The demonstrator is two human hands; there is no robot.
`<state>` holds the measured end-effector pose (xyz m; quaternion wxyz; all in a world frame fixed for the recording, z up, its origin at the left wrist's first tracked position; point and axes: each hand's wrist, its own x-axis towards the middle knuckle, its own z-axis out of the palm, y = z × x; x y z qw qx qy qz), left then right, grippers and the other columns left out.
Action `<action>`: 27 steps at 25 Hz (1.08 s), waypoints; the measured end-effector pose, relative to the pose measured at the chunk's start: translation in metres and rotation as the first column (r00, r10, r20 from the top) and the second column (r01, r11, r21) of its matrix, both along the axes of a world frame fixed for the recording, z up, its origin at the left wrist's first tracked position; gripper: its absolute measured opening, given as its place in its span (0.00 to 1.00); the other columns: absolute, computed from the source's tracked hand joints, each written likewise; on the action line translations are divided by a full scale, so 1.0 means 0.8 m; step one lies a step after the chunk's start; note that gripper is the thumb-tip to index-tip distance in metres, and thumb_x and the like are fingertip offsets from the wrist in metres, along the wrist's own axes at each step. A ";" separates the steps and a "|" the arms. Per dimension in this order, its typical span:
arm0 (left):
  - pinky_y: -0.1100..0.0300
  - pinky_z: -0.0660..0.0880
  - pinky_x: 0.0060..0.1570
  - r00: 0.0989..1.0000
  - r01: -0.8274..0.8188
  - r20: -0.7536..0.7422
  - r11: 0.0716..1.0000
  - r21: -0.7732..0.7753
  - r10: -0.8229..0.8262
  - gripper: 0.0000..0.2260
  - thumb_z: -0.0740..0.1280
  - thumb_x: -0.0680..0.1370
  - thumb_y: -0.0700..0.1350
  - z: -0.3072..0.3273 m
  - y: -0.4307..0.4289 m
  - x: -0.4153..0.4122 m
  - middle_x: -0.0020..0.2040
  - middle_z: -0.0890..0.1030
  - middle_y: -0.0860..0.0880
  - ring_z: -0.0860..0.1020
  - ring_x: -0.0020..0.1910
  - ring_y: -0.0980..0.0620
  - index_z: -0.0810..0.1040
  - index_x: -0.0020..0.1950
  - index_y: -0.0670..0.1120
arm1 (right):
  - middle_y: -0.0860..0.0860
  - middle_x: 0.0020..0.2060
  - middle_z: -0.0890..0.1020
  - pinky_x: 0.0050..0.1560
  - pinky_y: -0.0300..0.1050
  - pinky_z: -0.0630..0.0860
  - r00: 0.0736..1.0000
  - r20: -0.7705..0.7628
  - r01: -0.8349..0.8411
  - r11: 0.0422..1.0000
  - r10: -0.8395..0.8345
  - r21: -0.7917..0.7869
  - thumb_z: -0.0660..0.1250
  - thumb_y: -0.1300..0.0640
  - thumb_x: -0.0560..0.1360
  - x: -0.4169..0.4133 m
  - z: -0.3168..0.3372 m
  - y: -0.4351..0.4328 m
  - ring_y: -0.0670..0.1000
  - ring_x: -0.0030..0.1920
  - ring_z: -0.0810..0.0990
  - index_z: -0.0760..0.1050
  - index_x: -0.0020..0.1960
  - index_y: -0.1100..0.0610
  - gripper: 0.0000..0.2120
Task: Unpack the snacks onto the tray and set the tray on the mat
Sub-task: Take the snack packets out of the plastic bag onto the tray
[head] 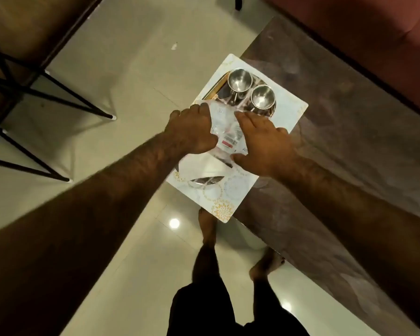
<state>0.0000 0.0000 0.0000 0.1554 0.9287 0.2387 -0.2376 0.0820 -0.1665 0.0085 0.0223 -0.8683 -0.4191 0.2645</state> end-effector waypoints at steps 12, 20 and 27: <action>0.60 0.76 0.48 0.843 -0.445 0.024 0.721 -0.532 0.538 0.30 0.70 0.73 0.36 -0.053 -0.003 -0.028 0.63 0.79 0.46 0.79 0.59 0.44 0.63 0.74 0.45 | 0.54 0.82 0.57 0.69 0.69 0.71 1.000 -0.019 0.020 0.991 -0.022 -0.130 0.71 0.50 0.77 -0.023 -0.060 0.035 0.59 0.83 0.52 0.56 0.81 0.52 0.38; 0.55 0.80 0.39 0.462 -0.573 -0.263 0.059 -0.817 0.847 0.08 0.65 0.75 0.40 -0.032 0.017 -0.027 0.45 0.80 0.47 0.81 0.42 0.49 0.76 0.52 0.49 | 0.55 0.67 0.78 0.65 0.58 0.74 0.980 -0.103 0.183 0.973 -0.169 0.143 0.63 0.58 0.81 0.011 -0.036 0.029 0.58 0.71 0.71 0.75 0.71 0.56 0.19; 0.55 0.74 0.47 0.655 -0.648 -0.430 0.169 -0.742 0.622 0.12 0.67 0.73 0.45 -0.020 0.016 -0.044 0.52 0.81 0.45 0.79 0.48 0.48 0.80 0.55 0.44 | 0.54 0.58 0.84 0.58 0.55 0.78 0.968 -0.086 0.250 0.940 -0.236 0.231 0.62 0.61 0.82 0.017 -0.011 0.038 0.56 0.59 0.79 0.83 0.61 0.57 0.13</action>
